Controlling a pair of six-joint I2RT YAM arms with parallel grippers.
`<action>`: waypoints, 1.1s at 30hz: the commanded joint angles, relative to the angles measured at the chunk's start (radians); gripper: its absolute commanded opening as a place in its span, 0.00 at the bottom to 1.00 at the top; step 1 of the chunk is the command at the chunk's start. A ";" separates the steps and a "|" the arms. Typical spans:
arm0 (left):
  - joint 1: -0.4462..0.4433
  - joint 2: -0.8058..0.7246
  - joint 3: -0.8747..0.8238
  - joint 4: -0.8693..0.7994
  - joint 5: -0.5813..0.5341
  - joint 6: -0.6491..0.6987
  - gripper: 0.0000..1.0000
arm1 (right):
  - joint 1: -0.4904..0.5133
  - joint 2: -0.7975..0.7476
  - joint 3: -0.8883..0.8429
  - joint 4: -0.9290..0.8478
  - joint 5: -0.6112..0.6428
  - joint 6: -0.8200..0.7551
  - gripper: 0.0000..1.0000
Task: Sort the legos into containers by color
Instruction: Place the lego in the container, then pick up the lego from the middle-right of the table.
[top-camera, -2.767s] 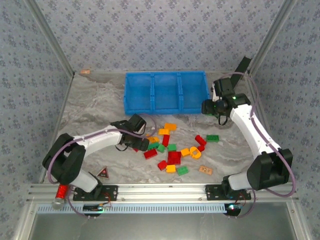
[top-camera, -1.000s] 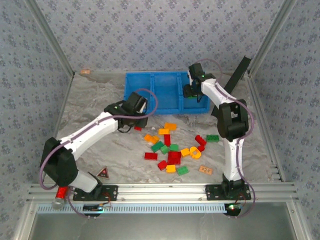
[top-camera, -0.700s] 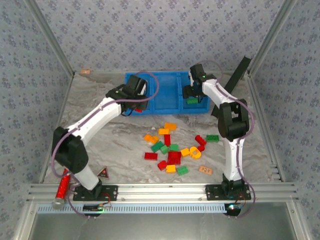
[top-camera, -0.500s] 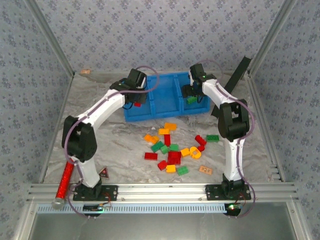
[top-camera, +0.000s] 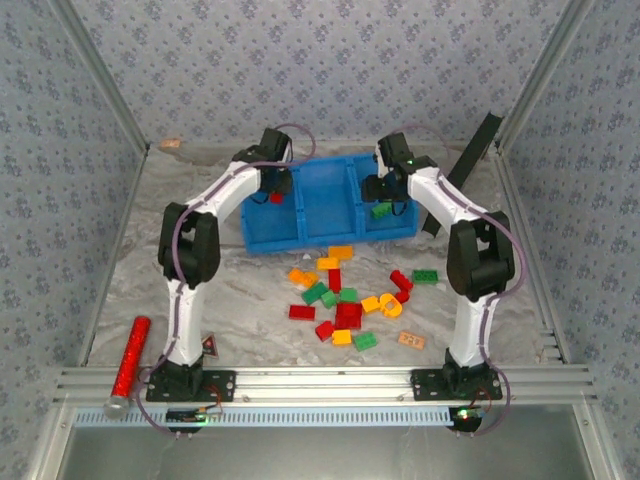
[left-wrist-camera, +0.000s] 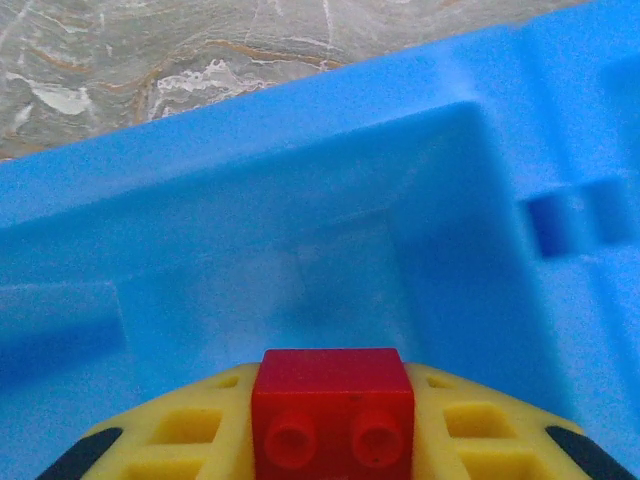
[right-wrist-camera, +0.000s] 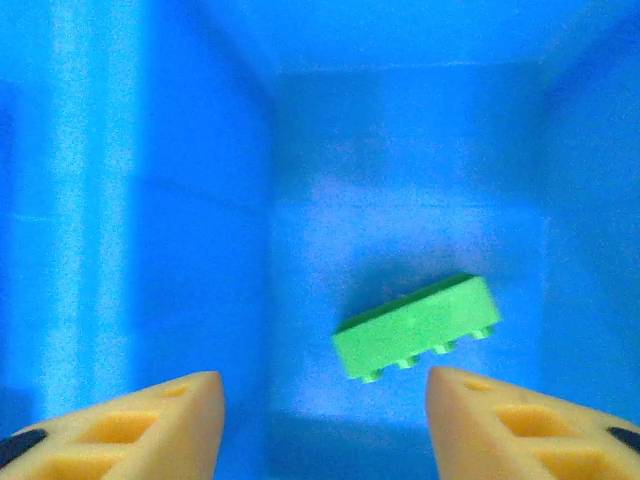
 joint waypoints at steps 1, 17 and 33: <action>0.014 0.072 0.050 -0.020 0.037 -0.012 0.28 | 0.005 -0.028 -0.010 0.028 -0.041 0.063 0.52; 0.053 0.199 0.193 -0.001 0.094 -0.042 0.40 | 0.132 -0.313 -0.354 0.033 -0.070 0.111 0.56; 0.061 0.134 0.267 -0.054 0.171 -0.017 0.62 | 0.170 -0.642 -0.695 -0.121 0.054 0.199 0.59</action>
